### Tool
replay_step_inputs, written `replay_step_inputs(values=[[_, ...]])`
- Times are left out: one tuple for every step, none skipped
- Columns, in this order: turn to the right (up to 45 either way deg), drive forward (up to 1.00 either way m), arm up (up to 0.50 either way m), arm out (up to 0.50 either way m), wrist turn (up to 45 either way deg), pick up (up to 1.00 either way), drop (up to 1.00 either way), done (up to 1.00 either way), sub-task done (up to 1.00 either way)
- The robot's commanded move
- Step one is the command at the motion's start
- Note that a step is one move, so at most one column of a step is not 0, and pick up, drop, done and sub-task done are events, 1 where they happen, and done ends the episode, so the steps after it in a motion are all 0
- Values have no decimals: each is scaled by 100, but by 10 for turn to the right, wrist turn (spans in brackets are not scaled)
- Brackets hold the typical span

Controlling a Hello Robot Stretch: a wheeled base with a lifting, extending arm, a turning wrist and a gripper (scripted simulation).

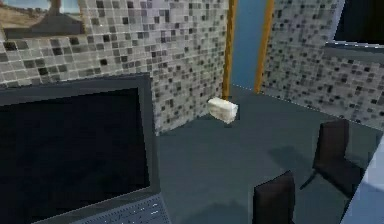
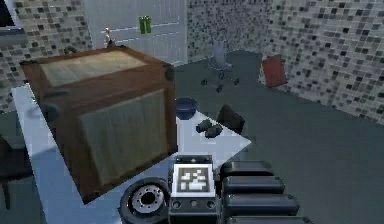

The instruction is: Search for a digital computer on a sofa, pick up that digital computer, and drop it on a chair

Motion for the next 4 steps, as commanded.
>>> replay_step_inputs(values=[[60,0,0,0,0,0,0,0,0],[0,50,0,0,0,0,0,0,0],[450,0,0,0,0,0,0,0,0],[450,0,0,0,0,0,0,0,0]])
